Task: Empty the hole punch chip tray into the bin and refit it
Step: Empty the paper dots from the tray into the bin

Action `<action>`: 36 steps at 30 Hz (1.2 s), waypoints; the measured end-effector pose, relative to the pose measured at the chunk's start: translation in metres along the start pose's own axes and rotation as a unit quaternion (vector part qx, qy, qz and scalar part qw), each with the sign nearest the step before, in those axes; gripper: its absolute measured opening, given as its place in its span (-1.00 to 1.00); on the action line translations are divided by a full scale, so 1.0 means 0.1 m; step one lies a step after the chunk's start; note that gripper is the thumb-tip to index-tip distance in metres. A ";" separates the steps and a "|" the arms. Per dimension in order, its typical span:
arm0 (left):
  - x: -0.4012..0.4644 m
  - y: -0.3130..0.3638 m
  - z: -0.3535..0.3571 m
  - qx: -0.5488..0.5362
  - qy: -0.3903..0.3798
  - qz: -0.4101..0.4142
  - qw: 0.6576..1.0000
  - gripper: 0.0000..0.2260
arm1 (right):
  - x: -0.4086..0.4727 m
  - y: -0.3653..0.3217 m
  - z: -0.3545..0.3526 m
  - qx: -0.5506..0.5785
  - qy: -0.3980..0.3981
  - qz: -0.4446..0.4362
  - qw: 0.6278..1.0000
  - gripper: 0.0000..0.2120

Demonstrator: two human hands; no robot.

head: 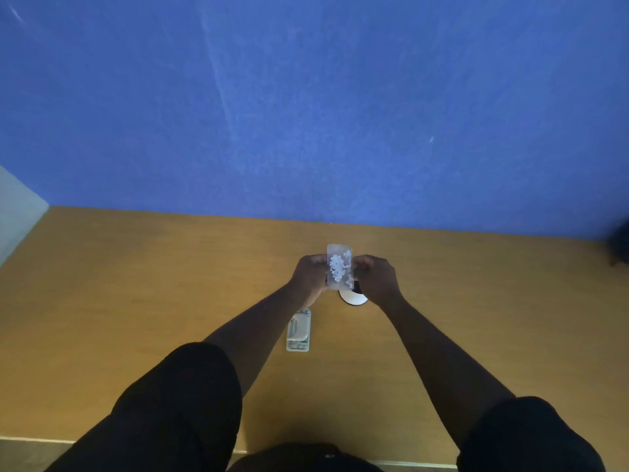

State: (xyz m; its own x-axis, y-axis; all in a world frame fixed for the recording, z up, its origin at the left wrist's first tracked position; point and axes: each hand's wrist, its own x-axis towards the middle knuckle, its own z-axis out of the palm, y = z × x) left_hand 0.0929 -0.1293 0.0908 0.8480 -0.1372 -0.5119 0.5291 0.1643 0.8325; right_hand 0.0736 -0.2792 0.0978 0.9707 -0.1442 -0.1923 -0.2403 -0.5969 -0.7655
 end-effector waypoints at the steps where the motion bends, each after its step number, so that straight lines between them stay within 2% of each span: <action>1: 0.05 0.03 0.06 0.048 0.000 0.011 0.999 -0.89 | 0.04 0.01 -0.06 -0.005 0.008 -0.003 1.000 -0.75; 3: 0.12 0.08 0.18 0.190 0.009 0.041 0.981 -0.86 | 0.14 0.06 -0.18 -0.044 0.026 -0.012 0.999 -0.73; 6: 0.13 0.16 0.31 0.409 0.018 0.133 0.903 -0.78 | 0.25 0.14 -0.27 -0.049 0.043 0.000 0.998 -0.74; 8: 0.14 0.17 0.40 0.481 0.014 0.172 0.860 -0.77 | 0.29 0.20 -0.30 -0.047 0.049 0.012 0.998 -0.74; 12: 0.19 0.12 0.49 0.541 0.033 0.199 0.817 -0.82 | 0.32 0.28 -0.32 -0.037 0.059 0.023 0.997 -0.72; 15: 0.20 0.11 0.52 0.543 0.047 0.201 0.814 -0.83 | 0.32 0.34 -0.31 -0.027 0.067 0.020 0.997 -0.73; 20: 0.21 0.14 0.51 0.519 0.073 0.181 0.832 -0.68 | 0.31 0.34 -0.27 -0.029 0.070 0.011 0.997 -0.76; 23: 0.20 0.15 0.50 0.518 0.070 0.189 0.831 -0.63 | 0.29 0.36 -0.26 -0.036 0.074 0.001 0.997 -0.76; 30: 0.23 0.07 0.47 0.500 0.065 0.194 0.842 -0.83 | 0.21 0.37 -0.26 -0.042 0.097 -0.043 0.994 -0.79; 36: 0.21 0.04 0.44 0.490 0.056 0.216 0.843 -0.84 | 0.14 0.36 -0.29 -0.027 0.099 -0.047 0.994 -0.83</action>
State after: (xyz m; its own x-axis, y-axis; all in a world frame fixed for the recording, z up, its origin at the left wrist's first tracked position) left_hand 0.1111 -0.1747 0.0928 0.9818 -0.1690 -0.0871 -0.0621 -0.7179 0.6934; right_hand 0.0783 -0.3254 0.0850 0.9719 -0.2354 0.0068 -0.1536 -0.6557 -0.7392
